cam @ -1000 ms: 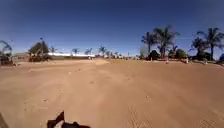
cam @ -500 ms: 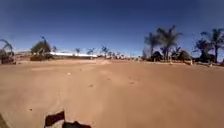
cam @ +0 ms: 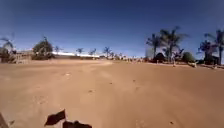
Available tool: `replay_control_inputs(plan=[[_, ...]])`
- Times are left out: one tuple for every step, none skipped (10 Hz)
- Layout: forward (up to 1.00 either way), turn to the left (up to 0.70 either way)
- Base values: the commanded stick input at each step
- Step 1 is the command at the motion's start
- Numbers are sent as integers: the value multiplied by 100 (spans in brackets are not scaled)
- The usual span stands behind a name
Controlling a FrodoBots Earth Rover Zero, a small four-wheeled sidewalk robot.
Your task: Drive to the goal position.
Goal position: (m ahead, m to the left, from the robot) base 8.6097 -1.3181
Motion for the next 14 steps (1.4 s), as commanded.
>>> replay_control_inputs(plan=[[70,0],[70,0],[70,0],[70,0],[70,0],[70,0],[70,0],[70,0],[70,0],[70,0],[70,0],[70,0],[70,0],[70,0]])
